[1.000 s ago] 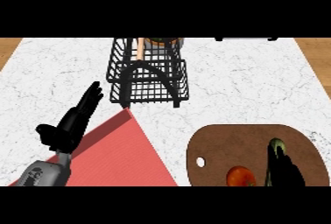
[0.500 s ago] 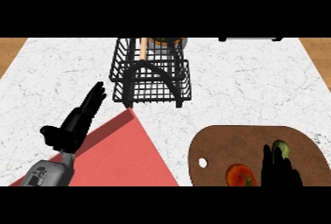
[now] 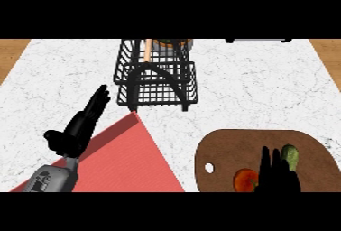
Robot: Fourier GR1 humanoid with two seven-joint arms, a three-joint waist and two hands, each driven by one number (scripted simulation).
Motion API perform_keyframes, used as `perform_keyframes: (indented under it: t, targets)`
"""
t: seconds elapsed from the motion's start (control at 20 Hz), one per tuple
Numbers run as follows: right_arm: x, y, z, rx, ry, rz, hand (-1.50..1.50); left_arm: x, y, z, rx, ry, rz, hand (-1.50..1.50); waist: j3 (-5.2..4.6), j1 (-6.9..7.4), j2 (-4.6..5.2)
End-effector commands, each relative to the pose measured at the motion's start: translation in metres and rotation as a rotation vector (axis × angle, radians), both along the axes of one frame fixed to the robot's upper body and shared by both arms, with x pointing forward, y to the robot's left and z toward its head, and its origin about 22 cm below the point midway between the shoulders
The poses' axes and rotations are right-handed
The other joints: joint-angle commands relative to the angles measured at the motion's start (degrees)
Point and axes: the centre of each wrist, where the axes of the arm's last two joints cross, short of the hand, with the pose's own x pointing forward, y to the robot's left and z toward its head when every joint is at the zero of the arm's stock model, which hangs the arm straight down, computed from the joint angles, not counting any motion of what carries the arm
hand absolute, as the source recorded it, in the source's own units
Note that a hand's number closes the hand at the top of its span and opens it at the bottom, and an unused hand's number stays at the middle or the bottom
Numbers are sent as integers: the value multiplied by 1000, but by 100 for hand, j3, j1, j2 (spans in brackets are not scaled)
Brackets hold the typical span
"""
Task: Pick the tomato from the cutting board and place it in the tiered basket
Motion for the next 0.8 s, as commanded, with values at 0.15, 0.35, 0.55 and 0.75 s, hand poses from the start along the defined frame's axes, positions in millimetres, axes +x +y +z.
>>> perform_keyframes:
  t: [0.15,0.35,0.55,0.75]
  targets:
    - [8,0,-12,-3,89,-195,-150,-12,11,-24,-19,89,-24,0,-67,-19,56]
    - [25,-26,-19,34,105,-204,-150,-3,-3,-4,-15,75,1,0,-60,9,49]
    - [14,-22,-27,15,121,-172,-150,-11,-1,-14,-23,100,-6,0,-63,-17,39]
    - [28,-33,-48,51,118,-191,-150,-9,2,-4,-24,62,0,0,-60,0,41]
